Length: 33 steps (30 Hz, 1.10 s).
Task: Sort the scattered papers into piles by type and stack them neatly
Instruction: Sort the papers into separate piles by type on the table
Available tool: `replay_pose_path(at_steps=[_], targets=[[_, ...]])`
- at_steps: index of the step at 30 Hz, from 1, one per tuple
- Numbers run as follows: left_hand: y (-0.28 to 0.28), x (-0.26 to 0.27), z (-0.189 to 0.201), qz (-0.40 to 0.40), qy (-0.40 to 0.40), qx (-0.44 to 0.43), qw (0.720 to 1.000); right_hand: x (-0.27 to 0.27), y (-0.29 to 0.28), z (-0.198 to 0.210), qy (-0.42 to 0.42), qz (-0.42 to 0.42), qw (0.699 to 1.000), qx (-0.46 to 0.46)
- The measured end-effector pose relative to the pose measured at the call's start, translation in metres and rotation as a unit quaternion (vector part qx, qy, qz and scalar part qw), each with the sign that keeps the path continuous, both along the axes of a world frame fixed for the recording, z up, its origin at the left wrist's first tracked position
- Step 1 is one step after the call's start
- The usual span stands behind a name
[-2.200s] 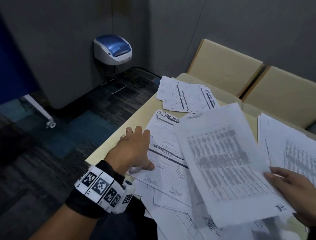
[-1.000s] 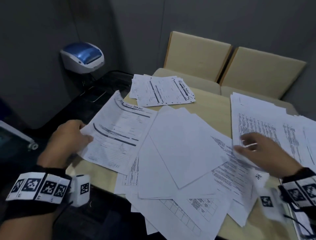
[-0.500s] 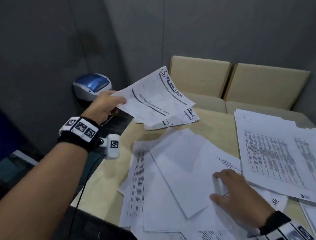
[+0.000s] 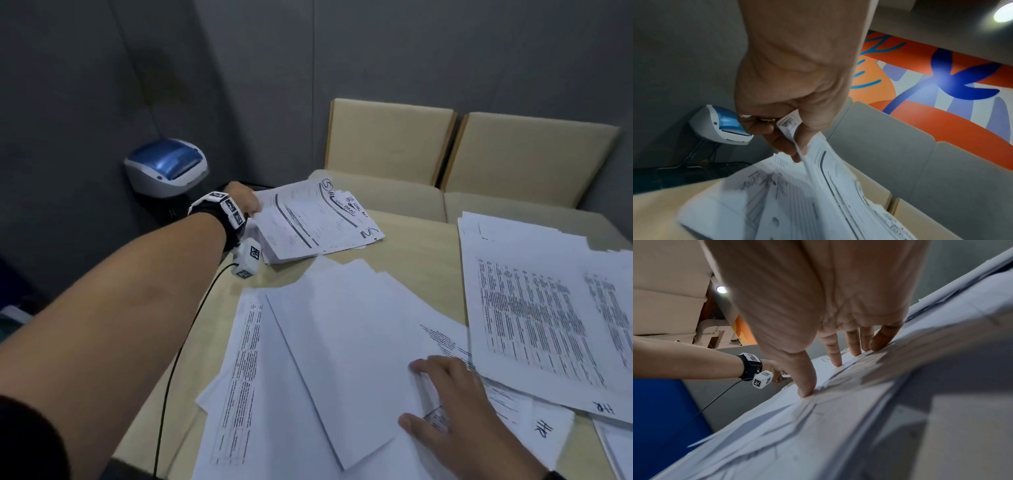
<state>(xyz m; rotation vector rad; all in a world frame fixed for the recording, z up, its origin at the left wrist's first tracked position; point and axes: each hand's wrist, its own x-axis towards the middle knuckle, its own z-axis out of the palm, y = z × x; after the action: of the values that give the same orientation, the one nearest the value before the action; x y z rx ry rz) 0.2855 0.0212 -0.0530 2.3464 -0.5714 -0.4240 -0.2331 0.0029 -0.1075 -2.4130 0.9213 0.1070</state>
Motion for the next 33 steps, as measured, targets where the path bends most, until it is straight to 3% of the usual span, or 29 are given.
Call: replay_pose_path(at_steps=[7,11,16,26,30,33], targets=[[-0.015,-0.023,-0.009,0.090,-0.141,0.162,0.972,-0.001,0.006,0.001,-0.021,-0.055,0.998,0.022],[0.012,-0.080,0.010,-0.075,-0.114,0.223,0.965,-0.004,0.000,0.000,-0.002,-0.098,0.995,0.031],[0.077,-0.184,0.025,-0.231,-0.048,0.257,0.937,0.003,-0.001,0.007,-0.021,-0.120,0.992,0.043],[0.154,-0.297,-0.016,-0.308,-0.043,0.321,0.894,0.014,-0.003,0.007,-0.024,-0.169,0.982,0.081],[0.160,-0.308,-0.024,-0.295,-0.058,0.293,0.908,0.015,0.000,0.003,-0.104,-0.164,0.973,0.126],[0.161,-0.310,-0.030,-0.294,-0.055,0.276,0.913,0.015,-0.001,0.005,-0.210,-0.198,0.933,0.213]])
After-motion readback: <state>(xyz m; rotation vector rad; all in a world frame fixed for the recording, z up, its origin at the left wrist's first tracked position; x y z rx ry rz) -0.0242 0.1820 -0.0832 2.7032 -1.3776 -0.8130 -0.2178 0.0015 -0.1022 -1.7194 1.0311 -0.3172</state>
